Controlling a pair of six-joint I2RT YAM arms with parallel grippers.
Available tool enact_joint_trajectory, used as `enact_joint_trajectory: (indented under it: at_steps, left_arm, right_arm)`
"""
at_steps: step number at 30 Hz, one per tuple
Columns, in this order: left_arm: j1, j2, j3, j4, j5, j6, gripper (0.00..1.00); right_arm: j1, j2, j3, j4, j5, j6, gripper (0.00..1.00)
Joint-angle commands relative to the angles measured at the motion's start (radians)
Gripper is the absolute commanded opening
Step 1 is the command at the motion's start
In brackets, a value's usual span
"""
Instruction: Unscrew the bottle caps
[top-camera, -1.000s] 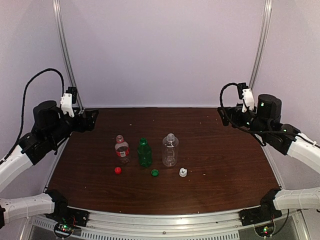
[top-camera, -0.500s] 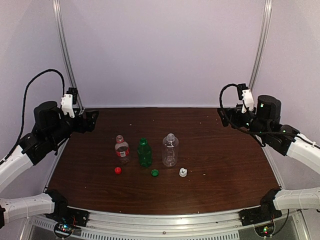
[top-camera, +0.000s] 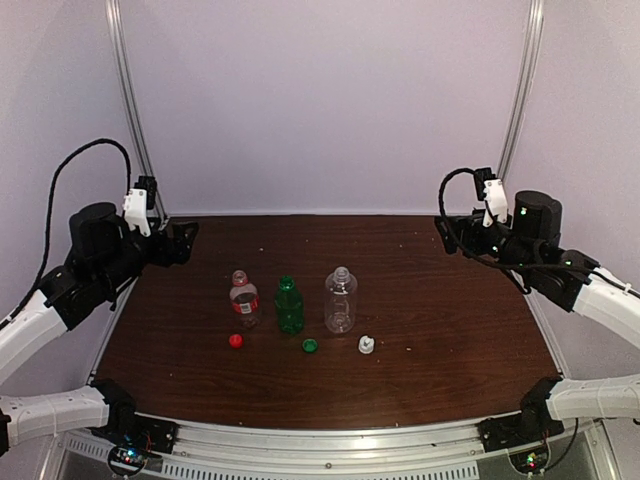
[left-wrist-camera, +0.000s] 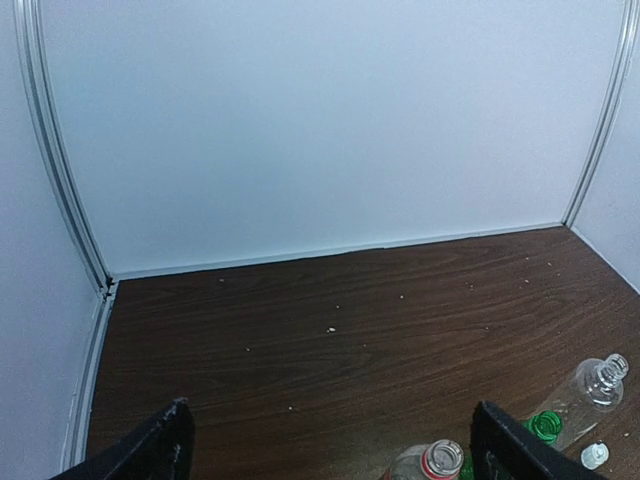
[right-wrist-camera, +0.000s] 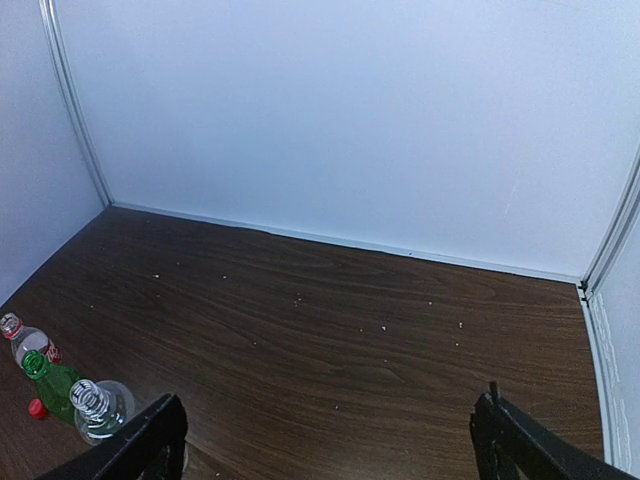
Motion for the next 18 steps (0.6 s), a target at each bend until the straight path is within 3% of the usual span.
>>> enact_joint_trajectory:
  at_steps: [1,18]
  left_arm:
    - [0.008,0.0,-0.007,0.047,-0.008,0.007,0.98]
    - [0.008,0.003,-0.007,0.045,-0.007,0.007,0.98]
  right_arm:
    - [-0.006,-0.007,-0.015,0.027,0.016,0.013,1.0]
    - [-0.005,0.003,-0.012,0.024,0.019,0.02,1.0]
